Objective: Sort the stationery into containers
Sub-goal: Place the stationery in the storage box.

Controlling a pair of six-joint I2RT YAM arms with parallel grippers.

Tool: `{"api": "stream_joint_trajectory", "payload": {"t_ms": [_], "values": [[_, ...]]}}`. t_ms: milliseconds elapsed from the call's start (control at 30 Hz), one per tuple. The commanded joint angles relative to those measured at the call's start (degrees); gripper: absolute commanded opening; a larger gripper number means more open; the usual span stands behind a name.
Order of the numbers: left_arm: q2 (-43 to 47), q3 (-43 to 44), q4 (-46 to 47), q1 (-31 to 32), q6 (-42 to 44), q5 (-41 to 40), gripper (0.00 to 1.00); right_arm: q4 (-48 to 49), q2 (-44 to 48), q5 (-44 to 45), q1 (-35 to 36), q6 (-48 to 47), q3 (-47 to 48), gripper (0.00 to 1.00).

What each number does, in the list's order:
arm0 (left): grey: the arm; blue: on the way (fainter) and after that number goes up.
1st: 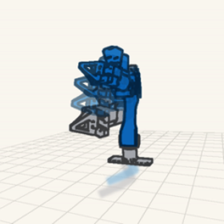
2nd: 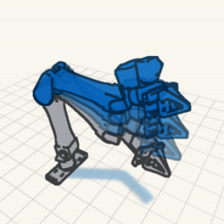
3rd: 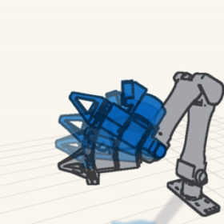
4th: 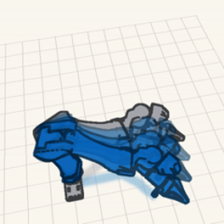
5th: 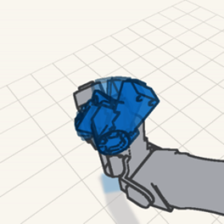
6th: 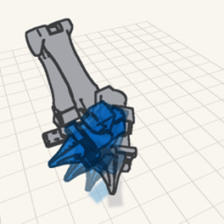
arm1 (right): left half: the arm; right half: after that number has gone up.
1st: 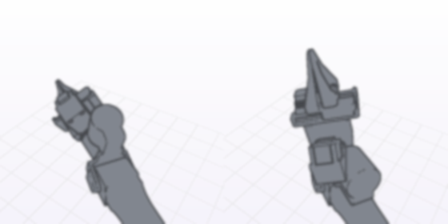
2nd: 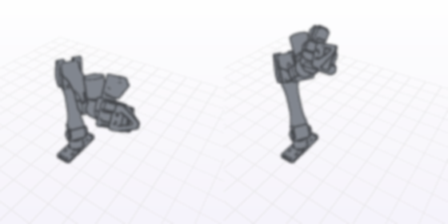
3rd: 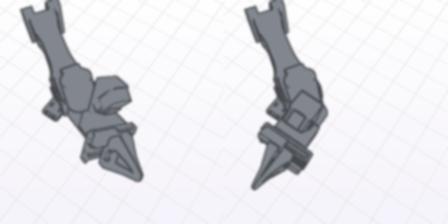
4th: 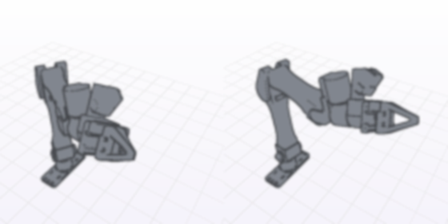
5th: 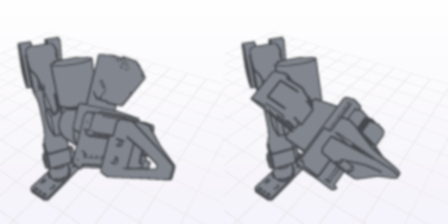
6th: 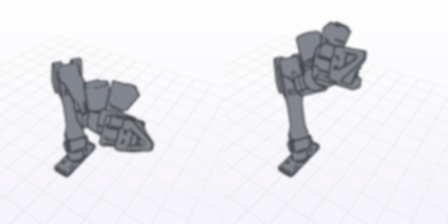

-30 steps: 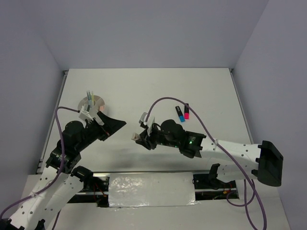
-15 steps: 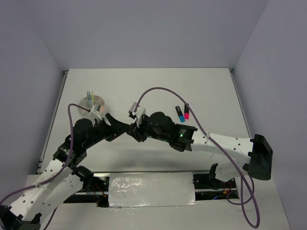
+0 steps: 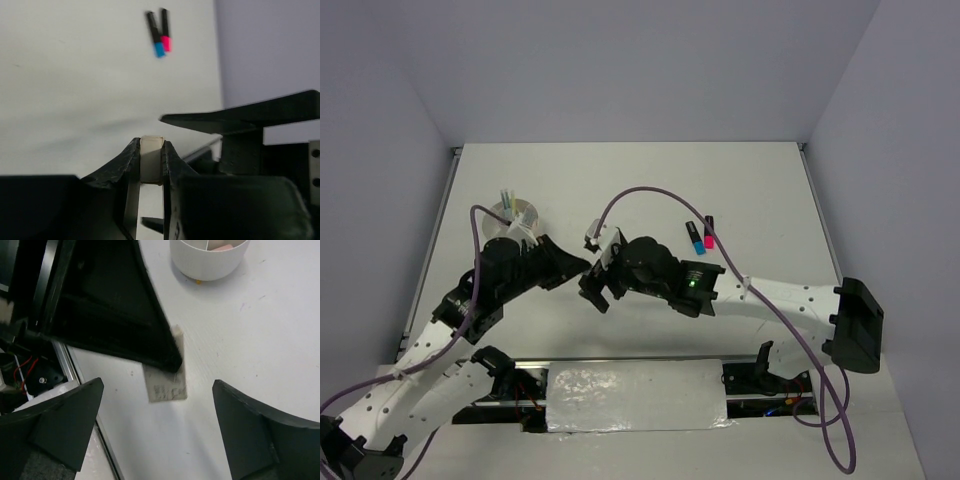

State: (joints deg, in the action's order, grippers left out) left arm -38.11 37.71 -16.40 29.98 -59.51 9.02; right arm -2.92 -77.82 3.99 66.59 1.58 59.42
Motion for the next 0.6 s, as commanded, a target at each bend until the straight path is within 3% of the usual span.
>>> {"api": "stream_joint_trajectory", "payload": {"t_ms": [0,67,100,233,400,433,500,567], "values": [[-2.8,8.5,-9.2,0.1,10.0,-13.3,0.0,4.7,3.9,4.1,-1.0,3.1,-3.5,1.0],[-5.4,11.7,-14.2,0.0,12.5,-21.5,0.0,4.3,5.8,7.9,-2.7,5.0,-5.3,1.0],[-7.1,15.1,-16.9,-0.3,13.8,-30.4,0.0,3.7,8.1,8.1,-3.7,5.9,-6.3,1.0],[-16.8,21.5,-25.0,-5.0,17.0,-45.6,0.0,3.8,15.4,6.9,-8.5,7.7,-12.9,1.0],[-23.0,22.2,-15.1,-22.5,27.6,-45.1,0.02,0.6,21.8,5.2,-10.5,6.5,-15.6,1.0],[-23.8,22.2,-13.2,-24.9,30.8,-41.4,0.07,-0.1,23.5,5.2,-10.4,6.2,-15.8,1.0],[-26.3,22.8,-8.2,-31.5,33.6,-37.1,0.07,-1.4,25.1,5.0,-10.6,5.4,-16.3,1.0],[-27.1,21.9,-1.8,-33.0,37.6,-35.3,0.09,-1.9,27.4,4.3,-10.8,5.0,-17.2,1.0]]}}
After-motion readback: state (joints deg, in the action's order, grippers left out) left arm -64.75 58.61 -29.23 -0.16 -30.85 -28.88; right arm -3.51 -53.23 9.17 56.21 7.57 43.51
